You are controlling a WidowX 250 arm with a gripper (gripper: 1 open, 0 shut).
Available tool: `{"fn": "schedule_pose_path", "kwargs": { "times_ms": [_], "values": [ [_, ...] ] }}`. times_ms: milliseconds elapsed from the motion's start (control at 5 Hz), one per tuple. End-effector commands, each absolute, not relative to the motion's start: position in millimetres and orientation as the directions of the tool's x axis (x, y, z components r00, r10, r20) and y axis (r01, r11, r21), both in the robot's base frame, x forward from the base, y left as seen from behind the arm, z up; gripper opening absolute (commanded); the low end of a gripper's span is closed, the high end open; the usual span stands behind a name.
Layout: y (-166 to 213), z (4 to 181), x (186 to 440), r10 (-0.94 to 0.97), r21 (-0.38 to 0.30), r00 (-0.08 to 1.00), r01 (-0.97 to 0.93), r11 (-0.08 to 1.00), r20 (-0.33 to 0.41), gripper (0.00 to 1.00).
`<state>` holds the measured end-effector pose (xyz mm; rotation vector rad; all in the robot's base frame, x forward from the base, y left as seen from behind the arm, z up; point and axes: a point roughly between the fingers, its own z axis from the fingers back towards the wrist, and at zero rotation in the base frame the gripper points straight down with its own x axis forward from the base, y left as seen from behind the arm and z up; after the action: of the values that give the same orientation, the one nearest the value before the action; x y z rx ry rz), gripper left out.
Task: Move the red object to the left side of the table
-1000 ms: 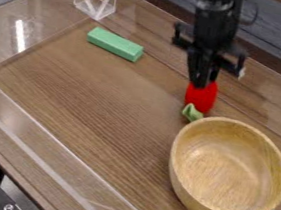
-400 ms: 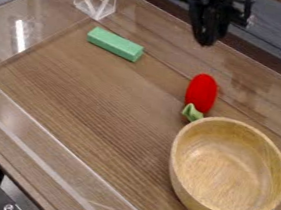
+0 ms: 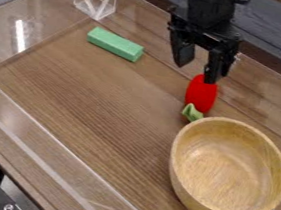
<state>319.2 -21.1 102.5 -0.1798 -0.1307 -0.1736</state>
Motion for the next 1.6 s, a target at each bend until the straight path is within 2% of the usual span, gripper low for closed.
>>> {"fn": "schedule_pose_path", "kwargs": {
  "times_ms": [0,600,800,1000,1400],
  "values": [
    [-24.3,106.3,326.9,-0.162,-0.153,0.970,0.190,0.970,0.181,1.00],
    [-27.7,83.6,336.0,-0.140,-0.140,0.977,0.163,0.977,0.163,1.00],
    [-28.4,79.3,338.5,-0.131,-0.138,0.978,0.154,0.978,0.160,0.00],
    [-28.9,78.4,339.4,-0.128,-0.138,0.979,0.151,0.979,0.160,0.00],
    [-26.4,102.6,338.3,-0.125,-0.160,0.973,0.157,0.975,0.195,0.00]
  ]
}}
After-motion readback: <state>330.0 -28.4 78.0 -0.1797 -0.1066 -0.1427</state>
